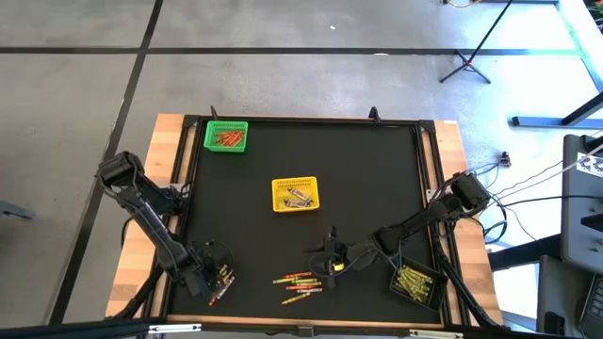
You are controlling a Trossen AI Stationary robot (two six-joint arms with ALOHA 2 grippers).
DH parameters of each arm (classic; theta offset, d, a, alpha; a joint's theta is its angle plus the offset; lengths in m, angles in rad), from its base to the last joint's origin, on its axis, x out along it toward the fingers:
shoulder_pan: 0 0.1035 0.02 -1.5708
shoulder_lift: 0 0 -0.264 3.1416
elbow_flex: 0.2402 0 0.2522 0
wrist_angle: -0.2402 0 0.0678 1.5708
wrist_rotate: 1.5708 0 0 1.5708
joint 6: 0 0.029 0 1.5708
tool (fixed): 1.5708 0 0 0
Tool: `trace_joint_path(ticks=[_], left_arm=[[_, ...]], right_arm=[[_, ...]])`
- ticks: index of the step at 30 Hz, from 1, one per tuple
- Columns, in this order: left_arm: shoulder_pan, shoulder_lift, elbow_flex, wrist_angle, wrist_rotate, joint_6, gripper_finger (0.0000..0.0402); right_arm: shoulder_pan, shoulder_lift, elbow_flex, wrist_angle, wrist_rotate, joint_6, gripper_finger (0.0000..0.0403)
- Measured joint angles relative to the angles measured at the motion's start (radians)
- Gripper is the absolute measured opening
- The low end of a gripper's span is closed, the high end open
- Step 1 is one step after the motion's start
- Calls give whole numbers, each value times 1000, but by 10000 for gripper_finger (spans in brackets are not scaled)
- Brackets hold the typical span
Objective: Sort crayons
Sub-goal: Put the black crayon into the yellow bin
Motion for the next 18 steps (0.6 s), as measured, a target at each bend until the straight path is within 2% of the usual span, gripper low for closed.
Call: trace_joint_path(ticks=[11,18], left_arm=[[0,3,-4,-5,10,23,85],[0,3,-3,-11,25,87,40]], right_arm=[[0,0,0,-1,0,0,145],[0,1,0,-3,0,0,145]])
